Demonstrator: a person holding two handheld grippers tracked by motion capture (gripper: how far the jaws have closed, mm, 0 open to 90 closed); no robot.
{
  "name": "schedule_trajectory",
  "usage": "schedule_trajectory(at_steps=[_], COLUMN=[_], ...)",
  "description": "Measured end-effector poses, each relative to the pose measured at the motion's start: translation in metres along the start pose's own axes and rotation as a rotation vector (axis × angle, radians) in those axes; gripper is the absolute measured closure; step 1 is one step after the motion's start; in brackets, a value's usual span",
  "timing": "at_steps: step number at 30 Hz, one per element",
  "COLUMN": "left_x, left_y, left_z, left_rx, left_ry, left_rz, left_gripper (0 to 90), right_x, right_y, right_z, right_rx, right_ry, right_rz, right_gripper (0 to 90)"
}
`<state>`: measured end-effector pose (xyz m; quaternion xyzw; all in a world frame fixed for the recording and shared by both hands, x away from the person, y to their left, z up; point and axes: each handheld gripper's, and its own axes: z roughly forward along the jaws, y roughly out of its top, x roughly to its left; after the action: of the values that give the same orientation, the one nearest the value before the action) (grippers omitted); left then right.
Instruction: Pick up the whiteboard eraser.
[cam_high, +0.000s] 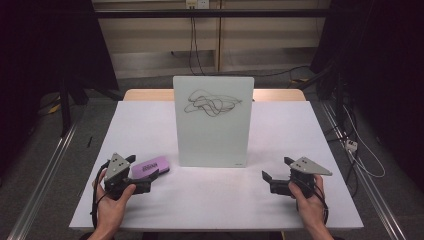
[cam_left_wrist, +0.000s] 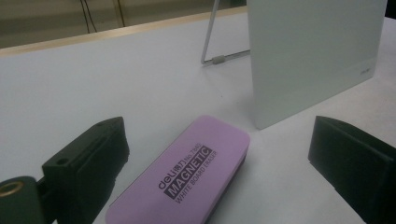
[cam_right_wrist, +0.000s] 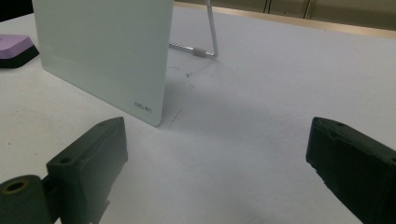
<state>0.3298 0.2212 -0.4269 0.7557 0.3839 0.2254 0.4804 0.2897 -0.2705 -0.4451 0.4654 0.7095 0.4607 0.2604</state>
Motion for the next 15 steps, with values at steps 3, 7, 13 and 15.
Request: schedule_trajectory(at_steps=[3, 7, 13, 15], left_x=[0.0002, 0.0014, 0.0034, 0.0063], left_y=[0.0009, 0.0010, 0.0032, 0.0037], left_z=[-0.0007, 0.0006, -0.0008, 0.0009], left_rx=[-0.002, 0.025, 0.026, 0.034], left_ry=[-0.003, -0.028, -0.025, -0.063], left_rz=[-0.001, -0.006, 0.018, -0.012], left_gripper=[4.8, 6.3, 10.6, 10.8], right_x=[-0.0010, -0.0015, -0.0017, -0.0014], right_y=[-0.0002, 0.0001, -0.0001, -0.0003], right_z=[0.0015, 0.0032, 0.0073, 0.0077], right_rx=[0.004, 0.000, 0.009, 0.013], right_ry=[0.008, 0.013, 0.030, 0.034], right_rz=[-0.003, 0.005, 0.007, 0.001], right_gripper=[4.8, 4.8, 5.4, 5.4])
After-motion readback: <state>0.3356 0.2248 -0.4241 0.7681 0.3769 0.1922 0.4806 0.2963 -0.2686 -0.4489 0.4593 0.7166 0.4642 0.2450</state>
